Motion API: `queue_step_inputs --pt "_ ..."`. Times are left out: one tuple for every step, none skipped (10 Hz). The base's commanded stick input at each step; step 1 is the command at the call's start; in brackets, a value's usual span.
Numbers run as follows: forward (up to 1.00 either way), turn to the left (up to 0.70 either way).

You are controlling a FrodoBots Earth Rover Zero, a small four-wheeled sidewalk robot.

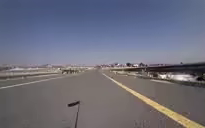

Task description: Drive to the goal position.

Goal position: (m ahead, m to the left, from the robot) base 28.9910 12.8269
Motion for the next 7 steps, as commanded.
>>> queue_step_inputs --pt "1.0 0.0" --pt "1.0 0.0" --pt "1.0 0.0" --pt "1.0 0.0" --pt "1.0 0.0" --pt "1.0 0.0" --pt "1.0 0.0"
